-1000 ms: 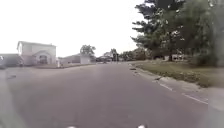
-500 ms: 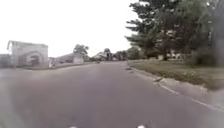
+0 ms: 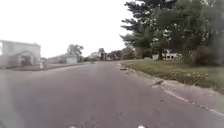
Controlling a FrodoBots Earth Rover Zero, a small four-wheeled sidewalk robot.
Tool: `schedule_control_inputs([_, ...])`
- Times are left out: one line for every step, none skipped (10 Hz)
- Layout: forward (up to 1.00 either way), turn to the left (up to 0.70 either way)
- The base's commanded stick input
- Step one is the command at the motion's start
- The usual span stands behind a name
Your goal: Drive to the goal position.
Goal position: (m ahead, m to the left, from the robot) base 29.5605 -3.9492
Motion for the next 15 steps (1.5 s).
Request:
schedule_control_inputs([1.00, 0.00])
schedule_control_inputs([1.00, 0.00])
schedule_control_inputs([1.00, 0.00])
schedule_control_inputs([1.00, 0.00])
schedule_control_inputs([1.00, 0.00])
schedule_control_inputs([1.00, 0.00])
schedule_control_inputs([1.00, 0.00])
schedule_control_inputs([1.00, 0.00])
schedule_control_inputs([1.00, 0.00])
schedule_control_inputs([1.00, 0.00])
schedule_control_inputs([1.00, 0.00])
schedule_control_inputs([1.00, -0.19])
schedule_control_inputs([1.00, -0.33])
schedule_control_inputs([1.00, -0.19])
schedule_control_inputs([1.00, -0.05])
